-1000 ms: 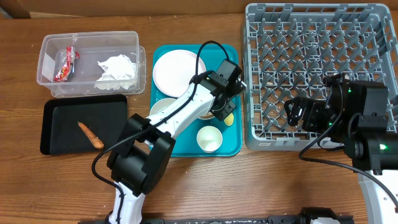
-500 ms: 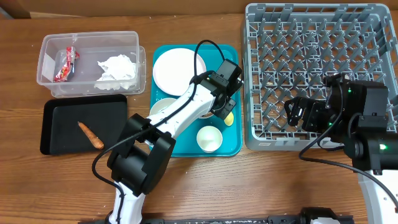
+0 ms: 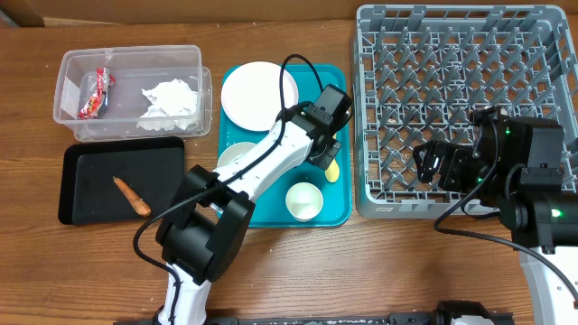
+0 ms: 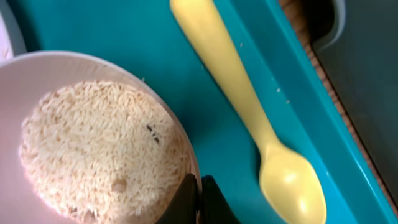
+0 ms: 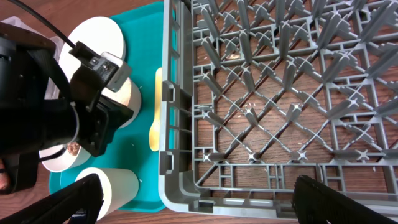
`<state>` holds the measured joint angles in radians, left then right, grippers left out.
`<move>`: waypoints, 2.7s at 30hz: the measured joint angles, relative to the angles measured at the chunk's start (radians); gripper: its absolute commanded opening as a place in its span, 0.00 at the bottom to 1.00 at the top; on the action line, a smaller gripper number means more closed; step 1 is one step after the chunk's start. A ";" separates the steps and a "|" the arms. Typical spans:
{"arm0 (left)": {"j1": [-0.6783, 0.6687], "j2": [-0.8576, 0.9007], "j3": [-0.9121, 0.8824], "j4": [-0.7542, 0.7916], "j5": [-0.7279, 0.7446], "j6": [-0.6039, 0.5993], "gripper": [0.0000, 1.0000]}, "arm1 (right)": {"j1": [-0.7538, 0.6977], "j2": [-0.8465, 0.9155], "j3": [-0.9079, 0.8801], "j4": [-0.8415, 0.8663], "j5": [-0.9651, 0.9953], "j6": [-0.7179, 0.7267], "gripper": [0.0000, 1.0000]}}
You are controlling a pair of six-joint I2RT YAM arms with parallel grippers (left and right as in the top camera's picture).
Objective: Sort waste into correct bins and load items into the dishwasher
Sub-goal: 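Reach left gripper to the rice bowl and grasp its rim, then lift rice bowl with left gripper and tip rice onto black tray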
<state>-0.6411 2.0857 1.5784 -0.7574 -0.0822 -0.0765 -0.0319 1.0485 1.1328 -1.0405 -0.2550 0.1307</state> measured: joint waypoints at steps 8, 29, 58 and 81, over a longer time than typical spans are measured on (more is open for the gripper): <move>0.000 0.003 0.222 -0.233 0.020 -0.057 0.04 | 0.000 0.000 0.000 0.000 0.000 0.000 1.00; 0.205 0.002 0.789 -0.930 0.045 -0.243 0.04 | 0.000 0.000 0.000 0.000 0.000 0.000 1.00; 0.733 -0.464 0.275 -0.837 0.161 -0.175 0.04 | 0.000 0.000 0.000 -0.010 0.000 0.000 1.00; 1.223 -0.464 -0.427 -0.191 0.936 0.204 0.04 | 0.000 0.000 0.000 -0.023 0.000 0.000 1.00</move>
<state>0.5823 1.6215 1.1511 -0.9482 0.8539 0.1276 -0.0322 1.0485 1.1328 -1.0634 -0.2546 0.1307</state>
